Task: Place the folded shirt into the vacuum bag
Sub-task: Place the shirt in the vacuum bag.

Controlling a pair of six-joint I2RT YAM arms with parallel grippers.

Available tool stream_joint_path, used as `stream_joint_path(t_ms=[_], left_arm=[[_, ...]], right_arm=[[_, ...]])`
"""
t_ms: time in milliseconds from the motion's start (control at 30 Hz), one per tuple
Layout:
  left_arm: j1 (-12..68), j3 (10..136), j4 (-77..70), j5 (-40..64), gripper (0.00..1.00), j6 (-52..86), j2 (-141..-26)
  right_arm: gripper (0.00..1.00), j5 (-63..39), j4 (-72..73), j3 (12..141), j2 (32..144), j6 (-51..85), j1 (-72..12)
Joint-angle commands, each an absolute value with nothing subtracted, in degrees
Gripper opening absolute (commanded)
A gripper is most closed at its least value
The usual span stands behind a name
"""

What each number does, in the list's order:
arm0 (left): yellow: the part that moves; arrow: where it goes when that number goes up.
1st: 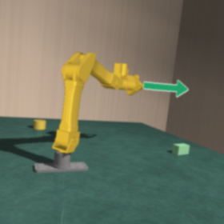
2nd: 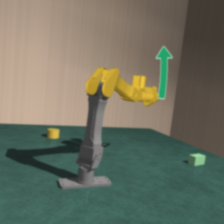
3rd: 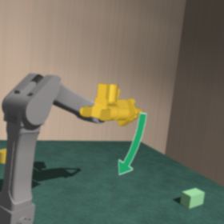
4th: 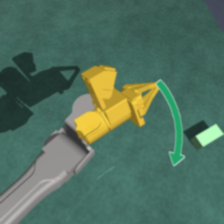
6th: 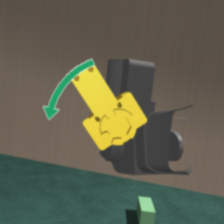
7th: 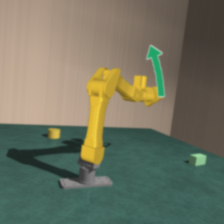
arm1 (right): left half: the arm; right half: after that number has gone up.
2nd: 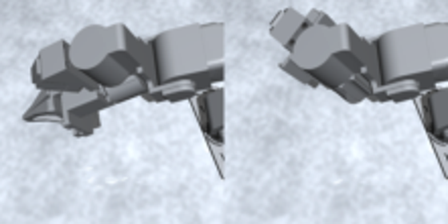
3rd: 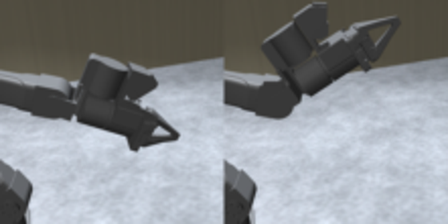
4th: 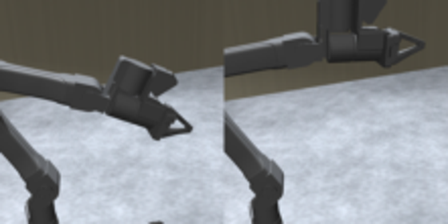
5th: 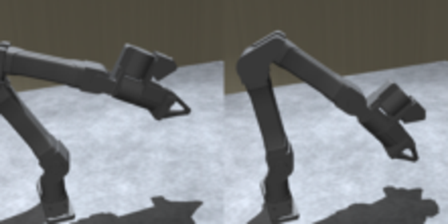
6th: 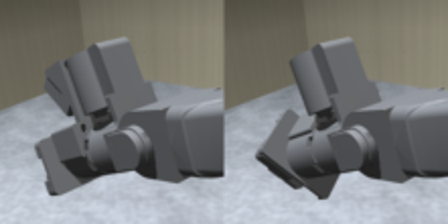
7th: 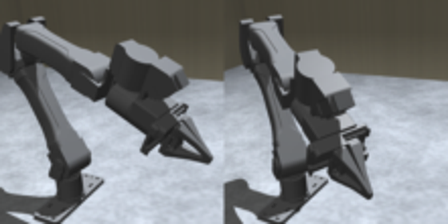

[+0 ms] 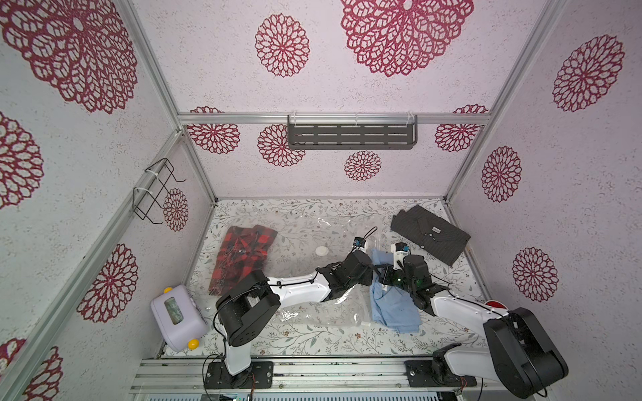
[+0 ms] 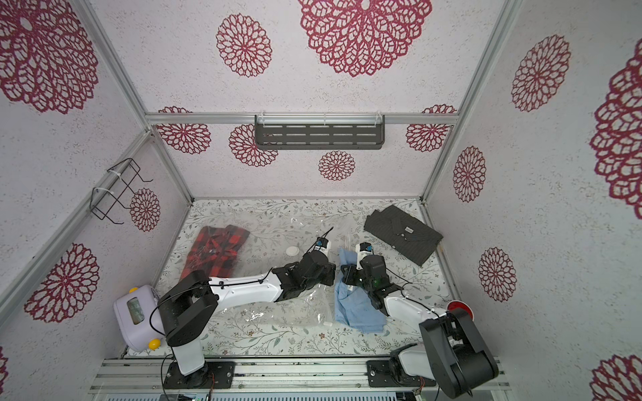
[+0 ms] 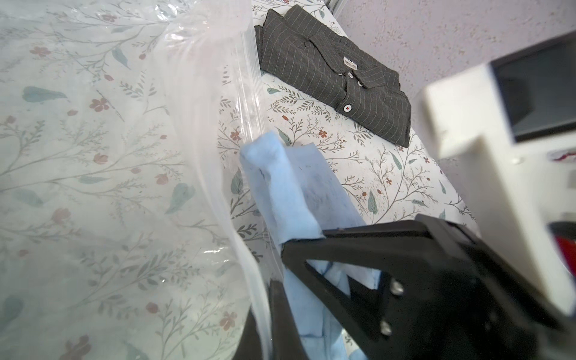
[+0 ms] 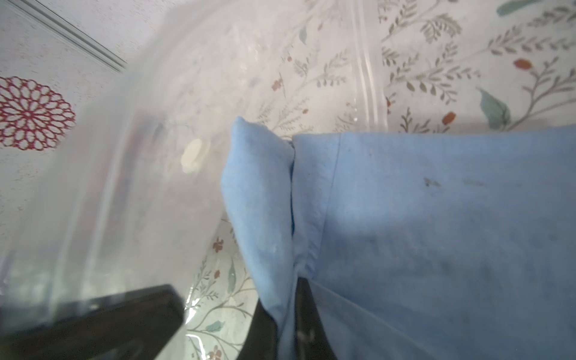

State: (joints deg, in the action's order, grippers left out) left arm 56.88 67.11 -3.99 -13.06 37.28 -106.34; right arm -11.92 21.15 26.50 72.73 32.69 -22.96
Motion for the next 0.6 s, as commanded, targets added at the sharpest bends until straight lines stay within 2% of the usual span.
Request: stream_joint_path(t_ms=[0,233,567], left_arm=[[57.8,68.6,-4.5,-13.6,0.00,36.3,-103.5],[58.0,68.5,-4.7,-13.5,0.00,36.2,-101.5],[59.7,68.1,-4.3,-13.2,0.00,36.6,-100.9]], right_arm=[[0.00,-10.7,22.0,28.6,72.1,33.3,-23.5],[0.00,-10.7,23.8,29.5,79.6,34.5,-23.9],[0.00,-7.8,17.0,39.8,89.8,35.2,-23.8]])
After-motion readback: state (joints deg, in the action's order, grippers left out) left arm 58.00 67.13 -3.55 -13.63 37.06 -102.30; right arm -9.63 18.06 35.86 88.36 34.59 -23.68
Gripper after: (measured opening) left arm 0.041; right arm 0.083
